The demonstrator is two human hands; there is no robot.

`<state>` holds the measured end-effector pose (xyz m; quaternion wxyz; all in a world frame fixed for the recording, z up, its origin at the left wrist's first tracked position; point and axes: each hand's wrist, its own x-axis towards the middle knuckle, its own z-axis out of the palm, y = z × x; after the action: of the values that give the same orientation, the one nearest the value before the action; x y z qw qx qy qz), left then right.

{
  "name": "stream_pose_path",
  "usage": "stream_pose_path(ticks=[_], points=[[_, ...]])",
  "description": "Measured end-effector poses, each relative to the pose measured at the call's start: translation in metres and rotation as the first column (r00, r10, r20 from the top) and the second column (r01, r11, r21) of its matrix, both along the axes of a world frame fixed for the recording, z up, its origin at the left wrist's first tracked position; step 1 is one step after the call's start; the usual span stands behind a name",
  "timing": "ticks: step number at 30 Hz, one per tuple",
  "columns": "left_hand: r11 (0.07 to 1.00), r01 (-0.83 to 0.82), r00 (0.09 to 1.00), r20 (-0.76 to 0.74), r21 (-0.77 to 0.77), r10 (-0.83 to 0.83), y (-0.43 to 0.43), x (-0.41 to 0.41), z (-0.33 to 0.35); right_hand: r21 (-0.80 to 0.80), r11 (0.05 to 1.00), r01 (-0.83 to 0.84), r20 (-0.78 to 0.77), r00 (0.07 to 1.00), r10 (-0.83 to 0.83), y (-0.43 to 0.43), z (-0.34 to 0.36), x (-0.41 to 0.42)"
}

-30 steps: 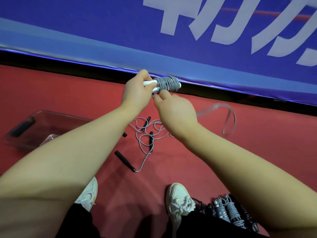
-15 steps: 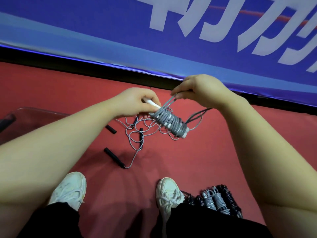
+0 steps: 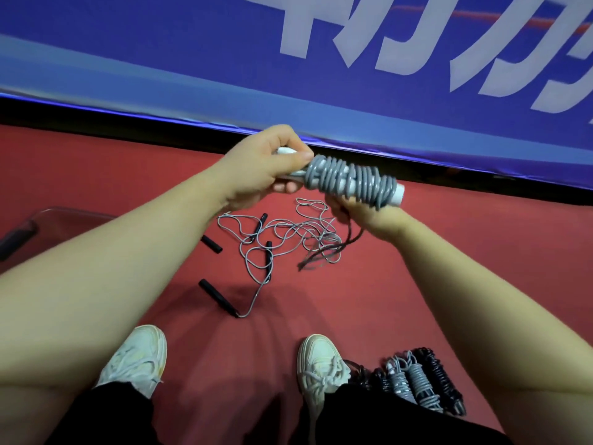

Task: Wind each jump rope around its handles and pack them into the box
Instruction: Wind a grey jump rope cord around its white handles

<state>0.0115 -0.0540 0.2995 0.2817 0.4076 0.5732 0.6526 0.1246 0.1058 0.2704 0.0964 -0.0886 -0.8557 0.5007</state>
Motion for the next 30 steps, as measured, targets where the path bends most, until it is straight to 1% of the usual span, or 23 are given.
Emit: stream_pose_path(ticks=[2,3,6,8,11,13,16,17,18,20,22,24,25,28,30], points=[[0.991,-0.128,0.988,0.092,0.045,0.123,0.008,-0.003,0.001,-0.194,0.981,-0.005,0.029,1.0,0.01,-0.005,-0.012,-0.004],[0.98,-0.192,0.974,0.134,0.055,0.183,0.011,-0.006,0.001,-0.251,0.968,0.01,0.023,1.0,-0.004,-0.005,-0.015,-0.008],[0.937,-0.346,0.923,0.199,0.052,0.33,0.016,-0.015,-0.004,-0.3,0.952,0.063,0.037,0.998,-0.054,-0.011,-0.017,-0.017],[0.908,-0.415,0.903,0.146,0.049,0.405,0.02,-0.019,-0.01,-0.271,0.957,0.1,0.061,0.994,-0.087,-0.021,-0.019,-0.022],[0.849,-0.525,0.85,-0.024,0.058,0.527,0.025,-0.023,-0.017,-0.148,0.98,0.137,0.115,0.986,-0.12,-0.036,-0.024,-0.028],[0.803,-0.591,0.797,-0.099,0.072,0.596,0.026,-0.028,-0.021,-0.036,0.988,0.148,0.14,0.98,-0.142,-0.047,-0.024,-0.03],[0.768,-0.637,0.731,-0.26,0.074,0.631,0.024,-0.033,-0.032,0.129,0.985,0.114,0.179,0.975,-0.136,-0.064,-0.017,-0.033],[0.766,-0.639,0.711,-0.327,0.071,0.623,0.023,-0.034,-0.036,0.219,0.972,0.082,0.194,0.973,-0.126,-0.069,-0.013,-0.034],[0.767,-0.637,0.687,-0.4,0.07,0.607,0.023,-0.035,-0.039,0.339,0.94,0.045,0.207,0.971,-0.121,-0.072,-0.009,-0.035],[0.772,-0.631,0.626,-0.536,0.079,0.566,0.021,-0.036,-0.044,0.583,0.812,0.001,0.214,0.964,-0.155,-0.075,0.0,-0.033],[0.782,-0.618,0.584,-0.619,0.082,0.526,0.018,-0.037,-0.046,0.744,0.668,0.019,0.171,0.961,-0.219,-0.072,0.009,-0.029],[0.806,-0.588,0.569,-0.671,0.072,0.475,0.015,-0.038,-0.048,0.849,0.527,0.043,0.106,0.962,-0.25,-0.067,0.016,-0.025],[0.823,-0.564,0.566,-0.697,0.063,0.441,0.013,-0.038,-0.049,0.866,0.497,0.042,0.096,0.964,-0.248,-0.064,0.02,-0.024],[0.881,-0.469,0.571,-0.741,0.058,0.353,0.01,-0.034,-0.05,0.855,0.519,0.025,0.11,0.967,-0.228,-0.058,0.032,-0.021],[0.916,-0.399,0.593,-0.749,0.047,0.297,0.009,-0.031,-0.049,0.868,0.495,0.045,0.08,0.97,-0.229,-0.05,0.04,-0.018]])
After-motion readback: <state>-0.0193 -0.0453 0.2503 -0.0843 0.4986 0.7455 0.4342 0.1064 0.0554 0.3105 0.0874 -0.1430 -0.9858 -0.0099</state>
